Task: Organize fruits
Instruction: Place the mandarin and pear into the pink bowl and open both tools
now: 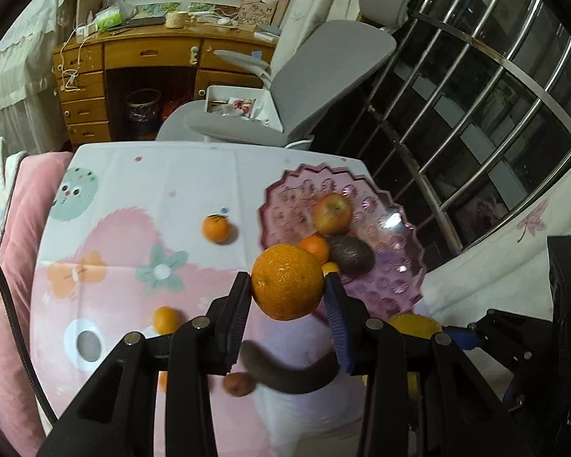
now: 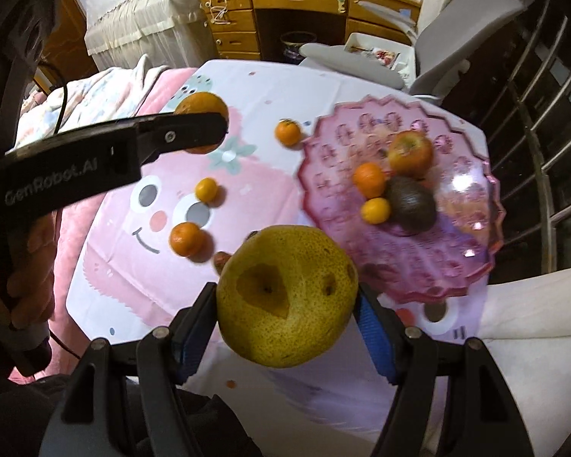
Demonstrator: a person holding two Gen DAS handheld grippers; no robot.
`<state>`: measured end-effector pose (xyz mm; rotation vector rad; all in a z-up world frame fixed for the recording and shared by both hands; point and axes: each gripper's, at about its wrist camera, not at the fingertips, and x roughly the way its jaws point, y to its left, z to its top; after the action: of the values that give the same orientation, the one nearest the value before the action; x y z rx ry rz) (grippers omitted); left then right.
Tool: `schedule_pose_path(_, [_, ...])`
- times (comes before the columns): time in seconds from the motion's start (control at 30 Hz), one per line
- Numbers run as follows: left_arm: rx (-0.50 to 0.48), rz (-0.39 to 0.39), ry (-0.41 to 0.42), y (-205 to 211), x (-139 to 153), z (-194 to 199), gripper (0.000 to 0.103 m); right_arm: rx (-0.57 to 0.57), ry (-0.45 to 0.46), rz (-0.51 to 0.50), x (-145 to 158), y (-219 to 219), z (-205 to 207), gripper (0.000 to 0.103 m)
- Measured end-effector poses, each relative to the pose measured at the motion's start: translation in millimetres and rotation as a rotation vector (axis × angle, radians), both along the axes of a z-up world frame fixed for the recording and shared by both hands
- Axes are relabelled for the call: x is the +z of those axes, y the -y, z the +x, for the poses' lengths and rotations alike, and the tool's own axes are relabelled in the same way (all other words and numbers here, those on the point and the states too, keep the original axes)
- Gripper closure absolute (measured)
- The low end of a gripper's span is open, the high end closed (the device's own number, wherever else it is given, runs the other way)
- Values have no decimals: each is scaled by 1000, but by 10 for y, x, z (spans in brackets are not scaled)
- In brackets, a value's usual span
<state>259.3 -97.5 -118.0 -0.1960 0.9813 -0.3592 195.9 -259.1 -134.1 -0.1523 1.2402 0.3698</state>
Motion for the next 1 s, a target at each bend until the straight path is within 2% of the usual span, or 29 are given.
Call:
schedule_pose_path(0.33, [-37, 31, -13, 722, -69, 163, 65, -94, -20, 32, -160, 722, 272, 32])
schedule_pose_path(0.6, [-62, 74, -113, 1186, -381, 354, 65, -149, -37, 28, -451, 1129, 491, 32])
schedule_pose_path(1.0, [-66, 182, -168, 1486, -544, 480, 63, -190, -67, 68, -693, 1390, 694, 31])
